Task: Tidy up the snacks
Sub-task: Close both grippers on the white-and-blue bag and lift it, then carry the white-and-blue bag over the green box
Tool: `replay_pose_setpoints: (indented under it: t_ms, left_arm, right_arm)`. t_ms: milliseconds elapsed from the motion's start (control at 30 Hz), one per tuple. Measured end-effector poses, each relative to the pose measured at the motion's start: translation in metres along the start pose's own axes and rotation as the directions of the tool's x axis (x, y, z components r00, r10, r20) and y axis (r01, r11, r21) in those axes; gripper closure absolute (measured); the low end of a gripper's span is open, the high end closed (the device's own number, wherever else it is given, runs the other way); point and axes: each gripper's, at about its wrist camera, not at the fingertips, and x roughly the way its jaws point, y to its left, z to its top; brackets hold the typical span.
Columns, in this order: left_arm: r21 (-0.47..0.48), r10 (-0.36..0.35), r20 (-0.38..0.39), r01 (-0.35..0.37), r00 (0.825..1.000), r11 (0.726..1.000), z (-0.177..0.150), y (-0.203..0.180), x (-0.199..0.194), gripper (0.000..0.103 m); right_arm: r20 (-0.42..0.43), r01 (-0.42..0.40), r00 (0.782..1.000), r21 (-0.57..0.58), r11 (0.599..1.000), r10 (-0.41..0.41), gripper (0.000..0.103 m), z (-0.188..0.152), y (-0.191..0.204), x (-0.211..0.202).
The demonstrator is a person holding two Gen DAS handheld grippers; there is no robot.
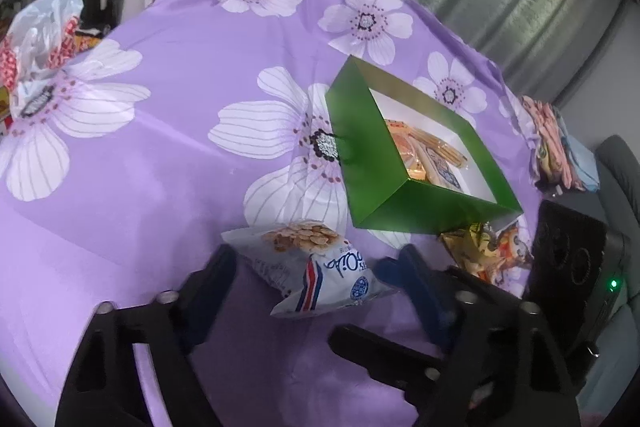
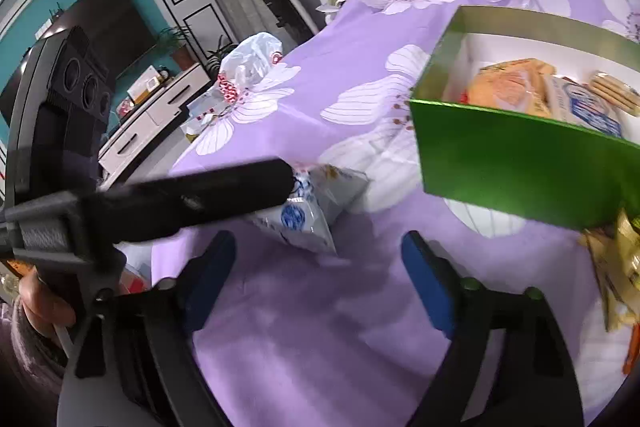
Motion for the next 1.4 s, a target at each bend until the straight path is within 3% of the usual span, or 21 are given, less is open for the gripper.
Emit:
replay_pose_setpoints:
  t_ms: [200, 433, 733, 1400]
  left_arm:
    - [-0.003, -0.026, -0.046, 0.026, 0.999, 1.000, -0.001, 0.001, 0.009, 0.052]
    - [0.001, -0.017, -0.041, 0.017, 0.999, 1.000, -0.002, -0.001, 0.006, 0.054]
    - [0.047, -0.019, -0.043, 0.021, 0.999, 0.999, -0.008, -0.025, -0.005, 0.054]
    - [0.244, -0.081, -0.038, 0.088, 0.996, 0.966, -0.024, -0.137, -0.025, 0.054]
  right_arm:
    - [-0.029, -0.064, 0.998, 0.007, 0.998, 0.064, 0.043, 0.009, -0.001, 0.013]
    - [-0.037, -0.075, 0.997, -0.019, 0.997, 0.074, 0.066, 0.010, 0.005, 0.014]
    - [-0.007, -0.036, 0.999, -0.042, 0.998, 0.036, 0.070, 0.003, 0.011, -0.008]
    - [0.177, 0.077, 0.981, 0.003, 0.997, -0.076, 0.070, -0.026, -0.001, -0.114]
